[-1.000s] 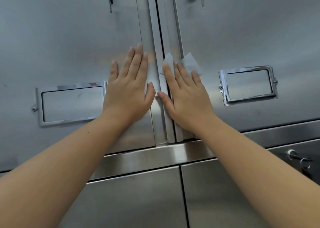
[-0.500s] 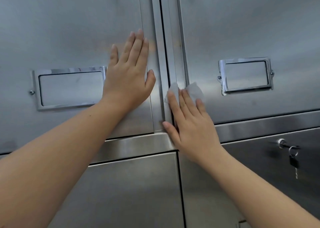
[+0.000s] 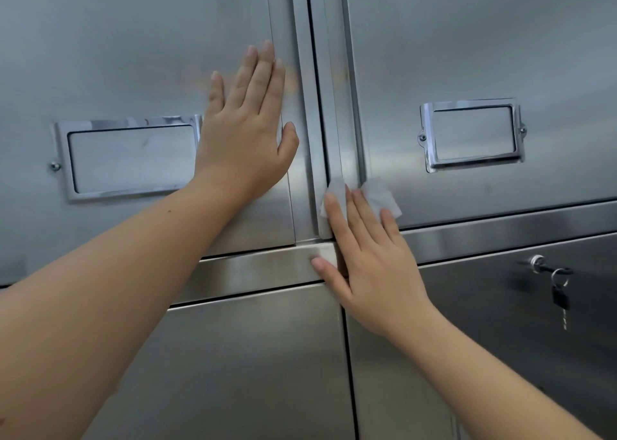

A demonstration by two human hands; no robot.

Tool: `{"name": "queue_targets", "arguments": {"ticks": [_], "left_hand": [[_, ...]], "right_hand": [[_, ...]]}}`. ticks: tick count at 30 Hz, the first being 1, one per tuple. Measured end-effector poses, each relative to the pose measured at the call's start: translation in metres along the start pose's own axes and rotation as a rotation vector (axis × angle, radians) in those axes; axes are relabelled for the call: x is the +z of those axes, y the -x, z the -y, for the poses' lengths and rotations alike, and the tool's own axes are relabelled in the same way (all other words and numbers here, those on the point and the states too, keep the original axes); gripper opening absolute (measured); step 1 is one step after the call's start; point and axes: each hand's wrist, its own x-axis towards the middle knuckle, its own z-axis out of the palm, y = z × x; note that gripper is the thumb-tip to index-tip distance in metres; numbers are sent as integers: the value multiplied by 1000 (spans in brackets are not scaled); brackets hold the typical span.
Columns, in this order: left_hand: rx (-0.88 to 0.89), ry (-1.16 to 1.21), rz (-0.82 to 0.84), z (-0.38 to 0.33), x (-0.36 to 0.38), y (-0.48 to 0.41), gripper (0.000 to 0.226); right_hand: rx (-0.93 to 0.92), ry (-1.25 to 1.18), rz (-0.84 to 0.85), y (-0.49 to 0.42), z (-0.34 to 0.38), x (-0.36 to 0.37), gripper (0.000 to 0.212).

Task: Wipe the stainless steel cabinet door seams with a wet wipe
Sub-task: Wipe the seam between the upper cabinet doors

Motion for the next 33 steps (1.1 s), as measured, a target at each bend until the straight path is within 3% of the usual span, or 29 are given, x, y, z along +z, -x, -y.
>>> {"name": "queue_targets", "arguments": {"ticks": [6,15,24,33], "left_hand": [[-2,5,-5,0,1,0,65],[-5,-1,5,-1,-1,1,66],[-3,4,-7,0,0,0,66],[2,-6,0,1,1,0,64]], "right_hand": [[26,-58,5,-45,-2,-8,69],[10,-66,-12,16,4,2,67],[32,-45,40,-45,-2,-7,72],[2,-49,0,14,3,2,70]]}}
